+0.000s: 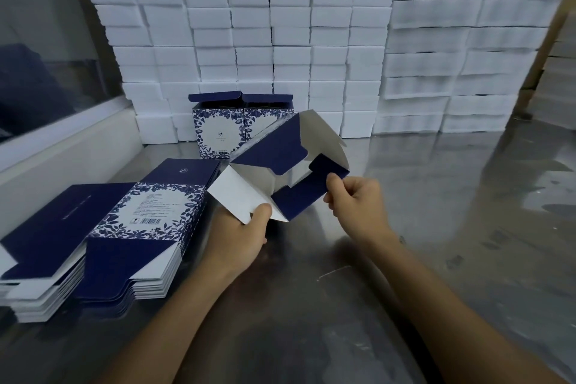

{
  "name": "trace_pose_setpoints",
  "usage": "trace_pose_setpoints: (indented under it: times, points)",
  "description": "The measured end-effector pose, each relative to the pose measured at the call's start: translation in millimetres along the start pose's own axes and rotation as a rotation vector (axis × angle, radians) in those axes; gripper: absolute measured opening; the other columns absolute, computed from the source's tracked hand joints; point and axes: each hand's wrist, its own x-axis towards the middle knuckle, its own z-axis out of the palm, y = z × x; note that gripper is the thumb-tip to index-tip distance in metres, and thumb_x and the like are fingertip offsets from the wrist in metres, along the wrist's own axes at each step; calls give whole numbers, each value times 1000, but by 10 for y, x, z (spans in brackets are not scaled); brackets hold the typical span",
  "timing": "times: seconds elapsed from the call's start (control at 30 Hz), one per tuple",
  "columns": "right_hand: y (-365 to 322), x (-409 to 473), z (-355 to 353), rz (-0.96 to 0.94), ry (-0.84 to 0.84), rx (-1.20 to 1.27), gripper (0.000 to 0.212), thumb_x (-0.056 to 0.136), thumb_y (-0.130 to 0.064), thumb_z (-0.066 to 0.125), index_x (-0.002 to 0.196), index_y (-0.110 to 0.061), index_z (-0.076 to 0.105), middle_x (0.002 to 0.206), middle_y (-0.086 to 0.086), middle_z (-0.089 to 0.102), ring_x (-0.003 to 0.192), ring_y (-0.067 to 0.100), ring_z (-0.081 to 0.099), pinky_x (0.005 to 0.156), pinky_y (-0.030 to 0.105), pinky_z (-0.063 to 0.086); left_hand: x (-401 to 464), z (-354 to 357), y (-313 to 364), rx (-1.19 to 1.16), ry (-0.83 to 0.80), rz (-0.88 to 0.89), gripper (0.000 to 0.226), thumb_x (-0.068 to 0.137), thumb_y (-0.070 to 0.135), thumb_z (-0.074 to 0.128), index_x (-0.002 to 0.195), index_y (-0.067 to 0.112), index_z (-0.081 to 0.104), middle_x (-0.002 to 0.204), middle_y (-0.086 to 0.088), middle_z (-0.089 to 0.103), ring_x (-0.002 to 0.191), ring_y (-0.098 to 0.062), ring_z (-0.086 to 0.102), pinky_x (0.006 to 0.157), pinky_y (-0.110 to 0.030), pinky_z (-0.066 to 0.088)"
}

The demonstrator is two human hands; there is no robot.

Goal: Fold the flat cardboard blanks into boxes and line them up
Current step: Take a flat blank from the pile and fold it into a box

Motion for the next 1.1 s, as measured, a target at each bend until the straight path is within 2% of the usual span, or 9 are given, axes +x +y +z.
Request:
trace_pose_setpoints:
  times: [0.17, 0.4, 0.47, 0.53, 0.6, 0.73, 0.8, 0.93, 1.1]
  points:
    - [21, 26, -2, 19, 71, -17, 40, 96, -35, 62, 70, -4, 62, 67, 16, 64, 57, 15, 54, 59, 34, 47, 6, -14, 3, 45, 67, 99, 20, 73, 22, 61, 72, 1, 61, 62, -1, 64, 56, -8, 59, 60, -48, 56]
    - [-28, -24, -33, -166, 103, -32, 28, 96, -29, 63, 119, -36, 50, 103, -12, 64, 91, -2, 62, 70, 26, 54, 55, -50, -72, 171, 124, 142, 19, 68, 26, 57, 78, 10, 56, 63, 4, 62, 61, -6, 62, 53, -18, 43]
    - [-84, -64, -10, -273, 43, -52, 36, 99, -21, 58, 130, -36, 48, 112, -18, 62, 102, -2, 60, 77, 25, 56, 48, -64, -63, 191, 116, 192, 46, 73, 14, 64, 111, 33, 45, 87, 14, 59, 78, 2, 62, 55, -10, 43]
    - [-120, -94, 16, -341, -14, -48, 40, 99, -27, 56, 138, -34, 47, 123, -19, 59, 112, -2, 57, 84, 19, 53, 50, -84, -56, 192, 46, 277, 85, 76, 1, 67, 125, 58, 29, 116, 22, 53, 100, 1, 58, 73, -21, 53]
    - [-151, -129, 37, -361, -83, -17, 48, 96, -44, 51, 142, -30, 47, 134, -13, 57, 120, 1, 54, 92, 20, 50, 49, -93, -26, 146, 16, 305, 86, 79, 1, 69, 136, 52, 30, 136, 15, 47, 120, -7, 53, 92, -37, 52]
    - [-141, -146, 59, -365, -137, 26, 49, 101, -45, 38, 141, -21, 55, 136, -6, 59, 127, 3, 52, 103, 23, 46, 61, -108, 19, 94, 126, 307, 43, 82, 38, 61, 120, 47, 44, 120, 21, 53, 109, 6, 52, 84, -22, 48]
    - [-119, -133, 70, -324, -176, 60, 46, 102, -36, 39, 143, -22, 53, 138, -10, 59, 125, 1, 53, 99, 19, 47, 60, -121, 32, 73, 148, 304, 32, 82, 48, 61, 109, 50, 44, 117, 13, 56, 108, -3, 56, 83, -27, 49]
    - [-84, -116, 105, -260, -188, 54, 37, 96, -33, 58, 133, -37, 52, 125, -23, 61, 106, -7, 60, 77, 10, 49, 40, -119, 83, 55, 174, 329, 26, 82, 57, 60, 99, 46, 44, 102, 17, 59, 96, -7, 61, 78, -28, 51]
    - [-49, -116, 151, -267, -13, -110, 30, 91, -32, 71, 120, -26, 67, 107, -14, 69, 93, 1, 64, 76, 5, 43, 6, -70, 98, 43, 198, 370, 29, 82, 60, 60, 96, 39, 46, 95, 13, 61, 91, -7, 61, 72, -17, 46]
